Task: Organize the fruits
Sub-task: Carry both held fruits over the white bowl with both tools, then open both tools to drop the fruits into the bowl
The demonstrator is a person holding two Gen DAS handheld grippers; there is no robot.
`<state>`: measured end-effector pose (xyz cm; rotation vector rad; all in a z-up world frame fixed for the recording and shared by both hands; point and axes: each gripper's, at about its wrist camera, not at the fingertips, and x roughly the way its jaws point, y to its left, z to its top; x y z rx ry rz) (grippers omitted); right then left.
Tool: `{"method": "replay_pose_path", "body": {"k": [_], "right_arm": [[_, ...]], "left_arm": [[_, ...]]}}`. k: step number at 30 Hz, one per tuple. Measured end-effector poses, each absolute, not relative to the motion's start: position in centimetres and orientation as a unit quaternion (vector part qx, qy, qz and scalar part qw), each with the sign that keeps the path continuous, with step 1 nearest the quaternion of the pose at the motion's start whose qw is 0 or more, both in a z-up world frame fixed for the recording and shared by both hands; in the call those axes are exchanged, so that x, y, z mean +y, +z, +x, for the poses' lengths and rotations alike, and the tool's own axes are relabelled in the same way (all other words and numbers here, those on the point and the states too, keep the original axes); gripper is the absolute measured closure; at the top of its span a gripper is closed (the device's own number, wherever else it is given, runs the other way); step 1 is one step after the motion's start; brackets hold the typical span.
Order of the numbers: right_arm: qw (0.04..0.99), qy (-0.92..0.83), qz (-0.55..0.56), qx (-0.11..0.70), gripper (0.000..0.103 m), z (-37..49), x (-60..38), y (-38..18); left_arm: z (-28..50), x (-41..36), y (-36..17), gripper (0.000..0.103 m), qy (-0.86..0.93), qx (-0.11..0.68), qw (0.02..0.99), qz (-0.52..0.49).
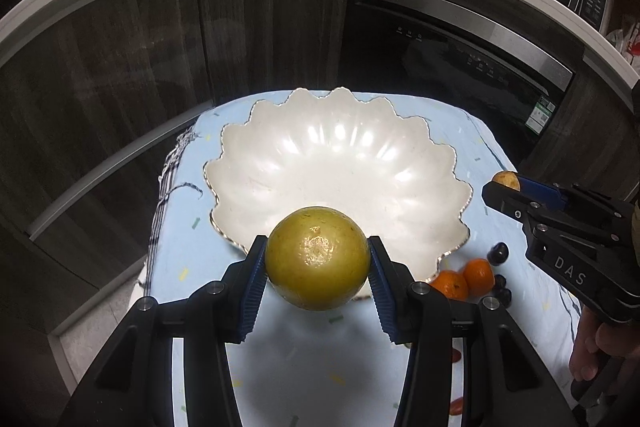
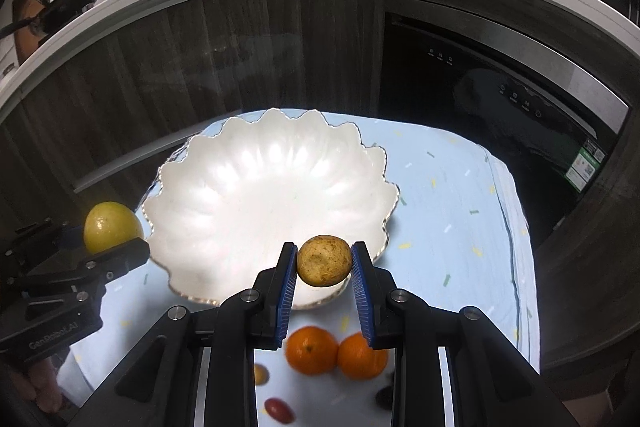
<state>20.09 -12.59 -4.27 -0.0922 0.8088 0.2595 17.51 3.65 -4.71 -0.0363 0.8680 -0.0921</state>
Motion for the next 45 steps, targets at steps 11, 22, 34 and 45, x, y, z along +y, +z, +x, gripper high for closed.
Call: {"method": "replay_pose_path", "body": {"k": [11,22,34,45], "right_arm": [[0.909,0.115,-0.055,0.397,0.074,23.1,-12.2,-5.3],[0.896,0.111,-0.051,0.426,0.074,25.7,-12.0,-7.4],[0.881,0.109,-0.040,0.459,0.074,27.4,-12.1,-8.8],[0.891,0.105,-0.053,0.438,0.036,27.4,-11.6,-8.0]], "left_arm": [[20.3,4.4,-5.9,0.056,-0.043,0.426,0.903,-0.022],[22.3,4.7,-7.1,0.055,-0.040,0.432,0.901,-0.016],[23.7,5.0,-8.4,0.055,-0.040,0.458,0.888,-0.022],[23.5,5.4,-7.9,0.021,-0.015,0.446,0.895,-0.018]]}}
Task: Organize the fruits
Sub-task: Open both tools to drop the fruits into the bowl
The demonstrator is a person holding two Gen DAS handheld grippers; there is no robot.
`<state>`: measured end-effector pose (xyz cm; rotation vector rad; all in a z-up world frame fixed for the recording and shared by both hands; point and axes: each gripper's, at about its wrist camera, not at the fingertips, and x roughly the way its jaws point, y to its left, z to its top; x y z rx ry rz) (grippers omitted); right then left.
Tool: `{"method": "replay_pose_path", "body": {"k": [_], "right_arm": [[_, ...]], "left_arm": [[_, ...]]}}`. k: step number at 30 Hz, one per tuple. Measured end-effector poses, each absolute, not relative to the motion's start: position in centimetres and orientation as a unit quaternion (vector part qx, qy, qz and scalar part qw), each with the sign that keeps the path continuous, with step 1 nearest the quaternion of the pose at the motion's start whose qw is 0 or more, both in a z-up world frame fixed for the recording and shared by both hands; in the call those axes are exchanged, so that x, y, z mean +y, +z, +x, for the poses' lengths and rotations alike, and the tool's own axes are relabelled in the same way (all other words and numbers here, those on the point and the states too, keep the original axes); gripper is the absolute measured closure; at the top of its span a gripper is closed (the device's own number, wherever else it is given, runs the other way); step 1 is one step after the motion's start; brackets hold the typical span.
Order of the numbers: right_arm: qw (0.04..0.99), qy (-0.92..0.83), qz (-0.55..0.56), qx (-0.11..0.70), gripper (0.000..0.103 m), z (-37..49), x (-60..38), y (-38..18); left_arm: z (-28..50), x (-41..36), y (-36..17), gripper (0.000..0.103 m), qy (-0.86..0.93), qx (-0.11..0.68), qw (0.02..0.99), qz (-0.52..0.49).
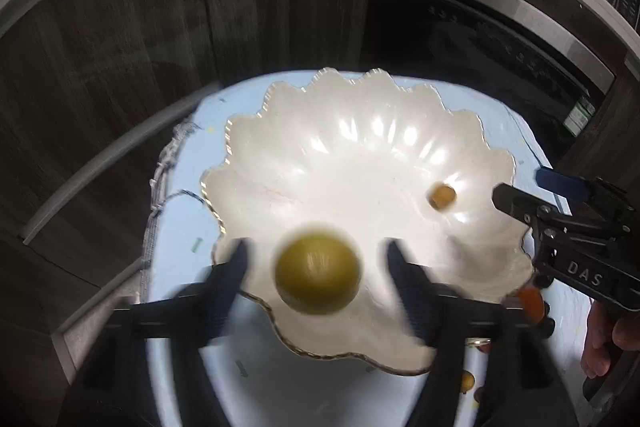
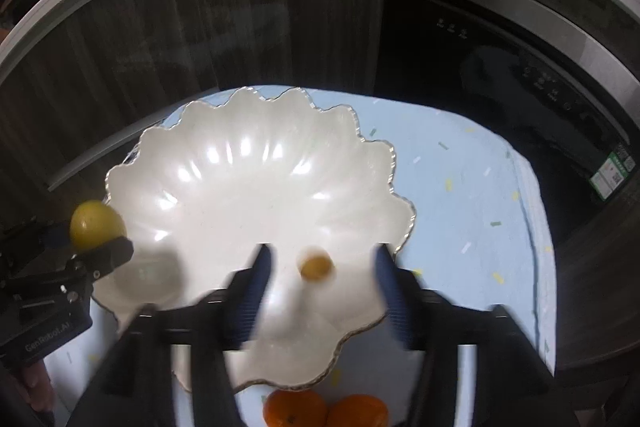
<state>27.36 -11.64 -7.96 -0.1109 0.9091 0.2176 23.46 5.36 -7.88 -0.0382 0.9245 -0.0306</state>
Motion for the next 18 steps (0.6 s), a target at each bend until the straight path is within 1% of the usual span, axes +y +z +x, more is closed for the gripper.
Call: {"method": "replay_pose_path", "body": {"k": [1,2,5,7,10,18], "right_arm": [[0.894,0.101,-0.053,0.434,0.032,27.4,-11.7,-7.8],[0.895,0.097,-0.054,0.432,0.031,27.4,-11.8,-7.7],[0.897,0.086,-0.053,0.430,0.031,27.5,-12.1,-7.5],[0.898,0.083,-0.048,0.429,0.031,27.6,-12.3,-7.3],[0.901,0.079,-0.047,0.424,0.031,27.5,-12.4,-7.0],[0.907,0.082,-0.046,0.411,0.031,27.0,-12.6,-5.5]], "left_arm": [[23.4,5.4,-7.7,0.020,-0.011,0.441,0.897,-0.017],[23.4,5.4,-7.6,0.020,-0.010,0.441,0.897,-0.015],[23.5,5.4,-7.2,0.019,-0.009,0.437,0.899,-0.011],[23.5,5.4,-6.9,0.014,-0.007,0.434,0.901,-0.011],[23.3,5.3,-6.4,0.012,-0.005,0.428,0.904,-0.015],[22.6,4.9,-4.6,0.012,-0.008,0.407,0.913,-0.011]]}}
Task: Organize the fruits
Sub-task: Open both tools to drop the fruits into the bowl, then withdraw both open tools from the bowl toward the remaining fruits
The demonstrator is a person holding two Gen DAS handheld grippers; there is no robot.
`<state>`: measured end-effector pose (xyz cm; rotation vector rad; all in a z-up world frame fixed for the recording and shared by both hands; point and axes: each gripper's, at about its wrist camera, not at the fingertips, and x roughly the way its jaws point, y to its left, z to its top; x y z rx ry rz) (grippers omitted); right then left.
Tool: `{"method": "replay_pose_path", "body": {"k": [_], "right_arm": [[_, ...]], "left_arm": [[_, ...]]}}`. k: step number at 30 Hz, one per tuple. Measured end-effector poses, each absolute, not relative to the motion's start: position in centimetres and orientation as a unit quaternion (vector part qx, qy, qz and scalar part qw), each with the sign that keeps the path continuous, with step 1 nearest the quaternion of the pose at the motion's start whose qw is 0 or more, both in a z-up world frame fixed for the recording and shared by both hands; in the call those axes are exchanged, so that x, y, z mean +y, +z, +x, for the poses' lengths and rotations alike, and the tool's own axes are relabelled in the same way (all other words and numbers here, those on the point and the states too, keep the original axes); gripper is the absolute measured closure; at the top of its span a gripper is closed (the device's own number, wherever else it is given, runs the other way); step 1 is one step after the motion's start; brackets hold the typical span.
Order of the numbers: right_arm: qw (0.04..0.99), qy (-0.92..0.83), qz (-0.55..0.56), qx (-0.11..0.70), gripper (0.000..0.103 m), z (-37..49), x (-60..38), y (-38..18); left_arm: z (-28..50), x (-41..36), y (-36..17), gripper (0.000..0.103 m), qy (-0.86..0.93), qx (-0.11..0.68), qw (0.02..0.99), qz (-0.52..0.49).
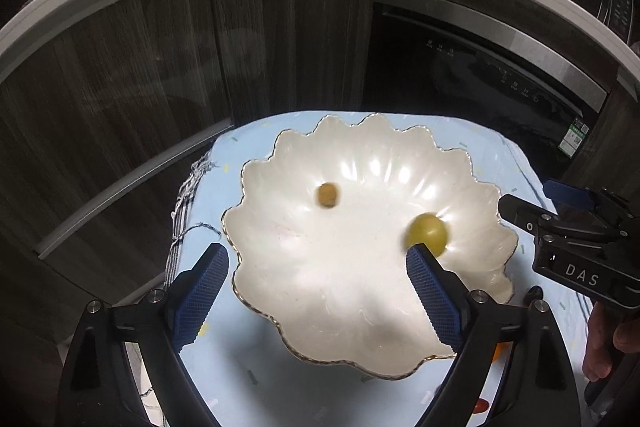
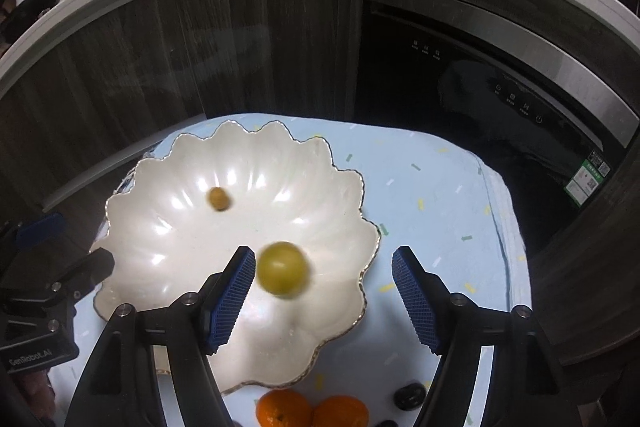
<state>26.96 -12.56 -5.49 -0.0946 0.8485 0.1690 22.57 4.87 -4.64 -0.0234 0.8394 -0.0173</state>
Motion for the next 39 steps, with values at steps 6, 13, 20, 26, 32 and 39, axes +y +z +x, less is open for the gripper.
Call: {"method": "replay_pose_path", "body": {"k": [6,13,20,26,32,39], "right_arm": [[0.910,0.077,-0.042,0.404,0.031,26.2,-13.1,-4.8],[0.914,0.073,-0.046,0.397,0.031,24.9,-13.6,-4.2],[0.917,0.070,-0.043,0.391,0.031,23.2,-14.2,-3.9],[0.918,0.065,-0.042,0.388,0.031,21.4,-14.8,-3.7],[0.920,0.059,-0.037,0.386,0.031,19.7,-15.9,-3.5],[0.920,0.055,-0.042,0.385,0.031,17.7,-17.1,-3.5]], "left_arm": [[21.8,4.5,-3.8,0.012,-0.011,0.402,0.916,-0.006],[20.5,4.1,-3.3,0.012,-0.013,0.397,0.918,-0.005],[18.8,3.2,-2.6,0.012,-0.022,0.391,0.920,-0.001],[17.4,2.1,-1.9,0.012,-0.035,0.386,0.922,-0.003],[16.2,1.0,-1.8,0.012,-0.047,0.384,0.922,0.000],[14.5,-0.3,-2.0,0.012,-0.059,0.384,0.921,0.000]]}}
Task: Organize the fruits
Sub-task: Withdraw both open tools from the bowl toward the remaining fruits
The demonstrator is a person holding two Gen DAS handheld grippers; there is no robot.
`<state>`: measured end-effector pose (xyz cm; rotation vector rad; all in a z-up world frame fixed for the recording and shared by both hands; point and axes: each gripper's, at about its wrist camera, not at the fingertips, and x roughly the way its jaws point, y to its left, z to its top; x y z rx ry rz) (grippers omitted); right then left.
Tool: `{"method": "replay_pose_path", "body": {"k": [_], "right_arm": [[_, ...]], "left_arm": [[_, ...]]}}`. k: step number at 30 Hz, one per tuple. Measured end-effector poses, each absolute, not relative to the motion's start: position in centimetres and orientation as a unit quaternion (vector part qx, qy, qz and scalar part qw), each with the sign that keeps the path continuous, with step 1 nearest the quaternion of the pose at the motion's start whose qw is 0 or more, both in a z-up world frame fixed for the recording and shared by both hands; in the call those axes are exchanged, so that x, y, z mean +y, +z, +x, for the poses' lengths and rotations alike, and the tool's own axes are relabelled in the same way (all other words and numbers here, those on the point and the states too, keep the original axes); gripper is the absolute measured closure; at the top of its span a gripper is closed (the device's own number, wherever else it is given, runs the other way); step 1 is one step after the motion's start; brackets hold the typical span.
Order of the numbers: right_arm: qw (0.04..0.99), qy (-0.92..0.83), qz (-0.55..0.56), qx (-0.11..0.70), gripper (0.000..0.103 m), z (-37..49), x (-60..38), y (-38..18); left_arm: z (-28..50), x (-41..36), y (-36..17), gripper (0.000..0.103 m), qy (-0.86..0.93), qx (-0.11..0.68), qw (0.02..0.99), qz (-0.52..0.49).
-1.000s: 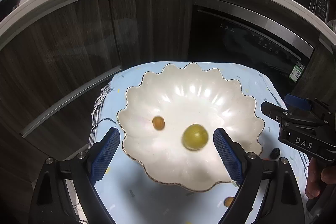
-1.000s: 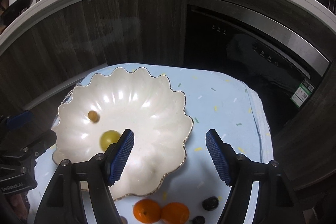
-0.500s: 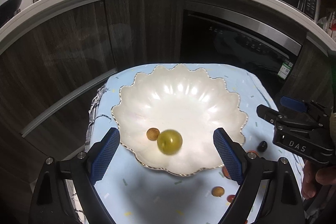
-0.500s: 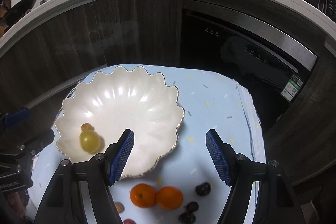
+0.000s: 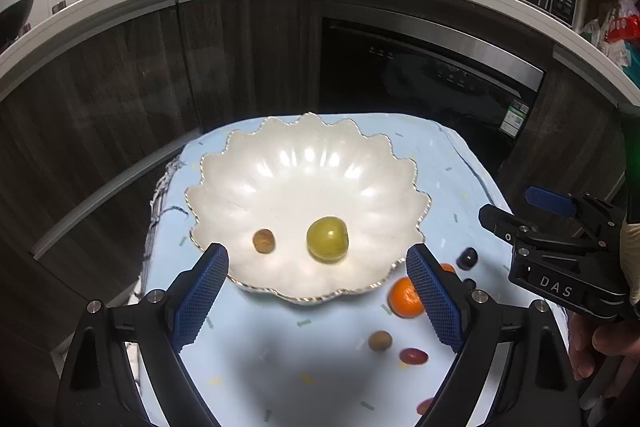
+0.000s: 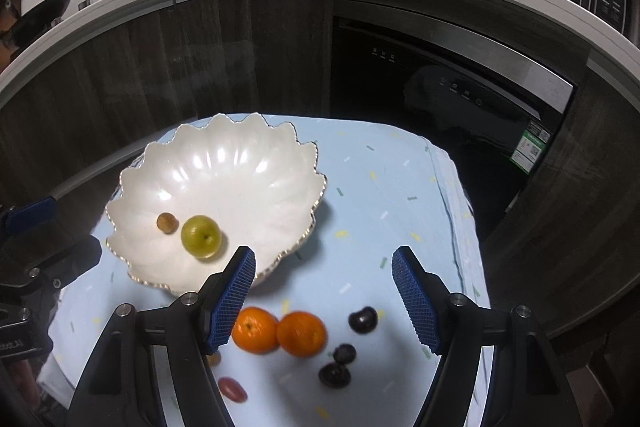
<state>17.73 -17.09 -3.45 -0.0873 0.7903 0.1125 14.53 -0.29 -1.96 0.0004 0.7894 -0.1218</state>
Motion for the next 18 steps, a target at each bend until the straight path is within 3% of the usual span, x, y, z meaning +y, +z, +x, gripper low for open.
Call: {"method": "replay_pose_path", "body": {"k": [18], "right_arm": [[0.919,0.051,-0.041,0.389,0.031,13.5,-19.5,-4.9]], "left_arm": [[11.0,-2.9,-4.0,0.012,-0.078,0.394,0.916,0.005]]}}
